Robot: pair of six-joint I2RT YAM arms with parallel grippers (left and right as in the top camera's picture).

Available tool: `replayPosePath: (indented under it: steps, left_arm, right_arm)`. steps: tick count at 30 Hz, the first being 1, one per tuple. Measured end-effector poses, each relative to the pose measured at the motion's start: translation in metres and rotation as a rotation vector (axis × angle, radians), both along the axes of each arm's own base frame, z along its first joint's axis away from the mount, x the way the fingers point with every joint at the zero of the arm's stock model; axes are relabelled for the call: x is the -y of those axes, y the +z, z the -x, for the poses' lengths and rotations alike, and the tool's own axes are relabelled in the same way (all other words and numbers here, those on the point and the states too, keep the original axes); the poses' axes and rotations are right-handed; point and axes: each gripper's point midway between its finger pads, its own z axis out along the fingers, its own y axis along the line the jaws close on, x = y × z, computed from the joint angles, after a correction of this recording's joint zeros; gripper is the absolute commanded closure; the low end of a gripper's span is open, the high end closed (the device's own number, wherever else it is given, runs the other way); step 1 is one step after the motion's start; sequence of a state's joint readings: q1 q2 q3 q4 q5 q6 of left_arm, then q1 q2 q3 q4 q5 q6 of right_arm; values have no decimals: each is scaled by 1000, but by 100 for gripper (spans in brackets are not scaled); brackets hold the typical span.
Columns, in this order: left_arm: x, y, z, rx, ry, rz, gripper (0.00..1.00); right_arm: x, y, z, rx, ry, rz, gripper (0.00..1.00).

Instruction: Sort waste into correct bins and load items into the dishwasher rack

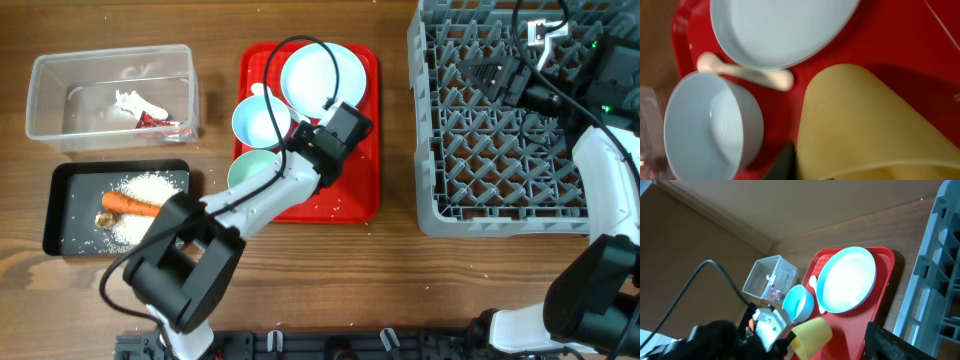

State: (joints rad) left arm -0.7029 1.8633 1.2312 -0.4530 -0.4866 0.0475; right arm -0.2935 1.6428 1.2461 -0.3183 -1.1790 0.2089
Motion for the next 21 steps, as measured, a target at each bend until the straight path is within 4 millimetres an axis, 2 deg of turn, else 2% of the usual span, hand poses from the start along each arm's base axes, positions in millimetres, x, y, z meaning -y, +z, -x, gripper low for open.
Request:
replayPosePath:
  steps: [1,2,4,5,6,7,8,10,11,12,14,15,16,18,21]
  left_arm:
    - [3,15,6,6,-4,26,96]
    - [5,38,5,40,1,75,96]
    - [0,116,7,146,29,266,96]
    - [-5,142,7,174,42,353,96]
    - [-17,169,6,198,65,458,96]
    - [-29,184,3,206,85,536,96]
    - [-47,196,-6,156,90,705,96]
    - [-53,201,-14,79,26,881,96]
    - [-57,207,-20,6,-71,1044,96]
    - [-58,205,-20,-73,-137,1148,96]
    - [-44,209,-16,-153,-292,1266,96]
    - [-37,206,-12,-211,-365,1320,96]
    - [-30,204,-6,-272,-430,1371,96]
    - [-26,203,2,-336,-491,1420,96]
    - [-24,211,12,-373,-558,1457,96]
  right_arm:
    - [0,0,0,-2,0,0,14]
    - [0,0,0,-4,0,-1,15]
    - [0,-1,1,-10,0,-3,15]
    - [0,-1,1,-11,0,-3,15]
    - [-3,-1,2,-10,8,-6,15]
    - [-5,0,2,-5,18,-9,15]
    - [-16,4,4,14,56,-19,14]
    - [-39,7,8,44,125,-16,14]
    - [-75,11,15,86,223,-11,14]
    - [-102,16,20,140,295,-3,14]
    - [-138,27,28,240,389,8,14]
    - [-168,34,40,304,469,5,14]
    - [-184,38,47,336,510,0,14]
    - [-202,48,55,403,556,-10,14]
    - [-217,57,63,444,592,-26,14]
